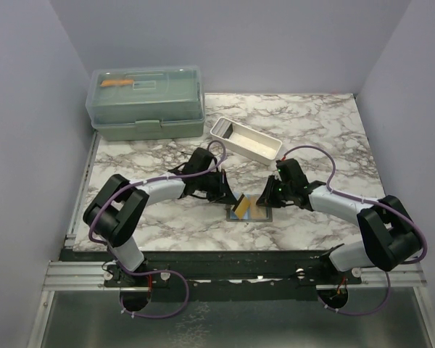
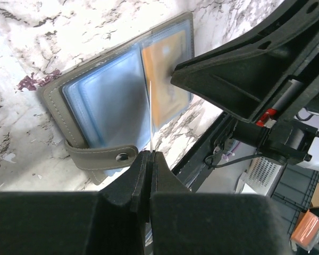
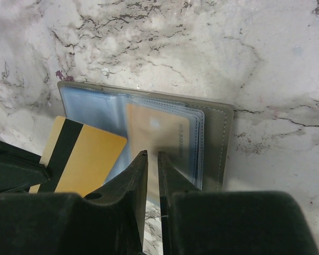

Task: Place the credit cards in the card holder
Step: Insert the credit card into the card holder.

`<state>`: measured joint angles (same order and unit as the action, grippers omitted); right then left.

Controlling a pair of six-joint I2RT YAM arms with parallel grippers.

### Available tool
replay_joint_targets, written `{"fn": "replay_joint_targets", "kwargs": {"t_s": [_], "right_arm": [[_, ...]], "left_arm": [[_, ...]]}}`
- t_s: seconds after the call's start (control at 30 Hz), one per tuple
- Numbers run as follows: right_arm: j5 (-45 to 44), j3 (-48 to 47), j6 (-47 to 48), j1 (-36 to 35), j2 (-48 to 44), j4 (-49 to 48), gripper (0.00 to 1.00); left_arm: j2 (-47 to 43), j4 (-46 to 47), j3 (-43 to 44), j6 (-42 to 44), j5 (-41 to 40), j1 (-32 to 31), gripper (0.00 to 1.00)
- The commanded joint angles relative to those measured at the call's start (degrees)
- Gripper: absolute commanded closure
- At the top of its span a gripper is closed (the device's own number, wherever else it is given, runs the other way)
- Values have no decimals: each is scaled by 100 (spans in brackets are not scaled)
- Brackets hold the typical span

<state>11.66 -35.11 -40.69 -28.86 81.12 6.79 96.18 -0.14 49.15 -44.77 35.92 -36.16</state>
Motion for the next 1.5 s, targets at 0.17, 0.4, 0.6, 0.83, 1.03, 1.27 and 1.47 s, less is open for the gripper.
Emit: {"fn": "replay_joint_targets", "kwargs": {"t_s": [0.17, 0.4, 0.6, 0.83, 1.03, 1.27, 1.47], "right_arm": [[16, 136, -16, 12, 156, 50, 83], [20, 122, -1, 14, 143, 68, 83], [-2, 136, -10, 17, 74, 105, 83], [3, 145, -16, 13, 84, 104, 83], [12, 123, -26, 20, 89, 104, 83], [-107, 96, -53, 17, 17, 253, 83], [-464, 32, -123, 38, -312, 761, 79]], "left_arm": [[-166, -60, 106, 21, -186, -125, 100], [8, -54, 86, 40, -273, -124, 100], [82, -56, 70, 107, -379, -128, 100], [207, -12, 78, 102, -416, -137, 100], [239, 311, -14, 56, -643, -164, 100], [378, 735, -108, -100, -856, -262, 100], [428, 1068, -242, -236, -1017, -370, 100]]}}
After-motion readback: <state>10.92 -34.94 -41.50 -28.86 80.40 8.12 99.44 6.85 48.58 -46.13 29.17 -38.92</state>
